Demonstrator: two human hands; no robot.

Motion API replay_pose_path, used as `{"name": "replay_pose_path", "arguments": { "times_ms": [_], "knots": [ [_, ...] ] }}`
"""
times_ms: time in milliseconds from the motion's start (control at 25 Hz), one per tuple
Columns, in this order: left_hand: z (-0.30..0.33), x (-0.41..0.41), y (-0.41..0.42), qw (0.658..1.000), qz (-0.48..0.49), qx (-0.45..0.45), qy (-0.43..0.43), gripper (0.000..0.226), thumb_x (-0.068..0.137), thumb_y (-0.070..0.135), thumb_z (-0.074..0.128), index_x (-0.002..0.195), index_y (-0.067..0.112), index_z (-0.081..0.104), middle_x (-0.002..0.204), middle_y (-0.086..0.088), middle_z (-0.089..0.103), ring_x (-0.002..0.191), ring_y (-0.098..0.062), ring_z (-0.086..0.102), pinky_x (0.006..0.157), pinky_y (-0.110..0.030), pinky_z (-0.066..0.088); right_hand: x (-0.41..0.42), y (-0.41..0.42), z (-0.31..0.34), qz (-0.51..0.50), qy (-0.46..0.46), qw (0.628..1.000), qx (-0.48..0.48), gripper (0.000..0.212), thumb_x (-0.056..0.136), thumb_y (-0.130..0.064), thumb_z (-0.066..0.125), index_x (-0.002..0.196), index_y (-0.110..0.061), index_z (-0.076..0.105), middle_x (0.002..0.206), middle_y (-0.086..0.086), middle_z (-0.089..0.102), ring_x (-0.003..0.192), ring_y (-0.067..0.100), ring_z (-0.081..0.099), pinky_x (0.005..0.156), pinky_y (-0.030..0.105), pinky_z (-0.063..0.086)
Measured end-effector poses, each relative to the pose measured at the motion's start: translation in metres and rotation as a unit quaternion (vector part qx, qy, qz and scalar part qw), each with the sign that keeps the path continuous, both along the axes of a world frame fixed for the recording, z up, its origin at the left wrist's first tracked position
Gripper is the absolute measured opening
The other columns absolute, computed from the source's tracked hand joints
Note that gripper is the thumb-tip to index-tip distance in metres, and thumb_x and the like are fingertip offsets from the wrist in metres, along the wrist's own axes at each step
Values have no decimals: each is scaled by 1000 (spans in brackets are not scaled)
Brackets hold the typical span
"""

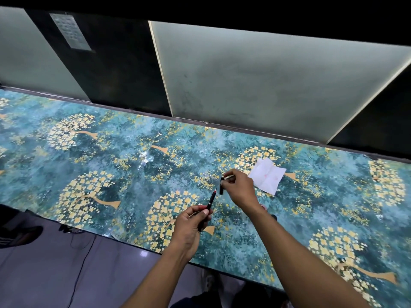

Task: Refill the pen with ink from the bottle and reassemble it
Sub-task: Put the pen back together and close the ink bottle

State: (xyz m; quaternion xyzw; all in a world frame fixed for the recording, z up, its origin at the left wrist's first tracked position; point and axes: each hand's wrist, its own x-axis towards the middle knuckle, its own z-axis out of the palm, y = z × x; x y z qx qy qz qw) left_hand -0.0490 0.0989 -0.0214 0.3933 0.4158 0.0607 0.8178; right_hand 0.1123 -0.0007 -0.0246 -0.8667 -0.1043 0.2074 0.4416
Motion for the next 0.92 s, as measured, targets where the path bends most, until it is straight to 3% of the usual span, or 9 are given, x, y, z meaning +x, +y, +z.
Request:
{"name": "replay_pose_path", "arguments": {
  "times_ms": [120,200,600,920],
  "knots": [
    [1,5,-5,1000,6,-18,1,14,87,-6,65,100,-1,66,90,-19,73,74,-20,66,65,-25,53,8,-8,21,-113,133,961,215,11,94,-12,68,105,-15,68,95,11,75,85,23,72,76,37,58],
    [2,8,-9,1000,4,-28,-4,12,87,-6,65,97,0,67,89,-18,74,75,-21,65,69,-28,51,11,-17,31,-118,148,948,255,12,94,-7,67,105,-12,68,94,13,75,85,23,73,79,37,59],
    [15,17,-33,999,-30,-27,-23,11,86,-4,66,95,2,67,86,-14,75,75,-20,65,72,-29,47,0,-43,41,-40,102,974,197,15,94,-4,67,102,-15,69,88,7,76,90,25,74,81,37,60],
    [12,15,-40,999,-31,-22,-18,11,87,-6,64,96,1,64,85,-14,74,73,-21,66,67,-26,50,-21,-52,33,29,95,979,175,16,90,-9,73,104,-17,71,88,6,78,88,21,76,84,41,60]
  ]
}}
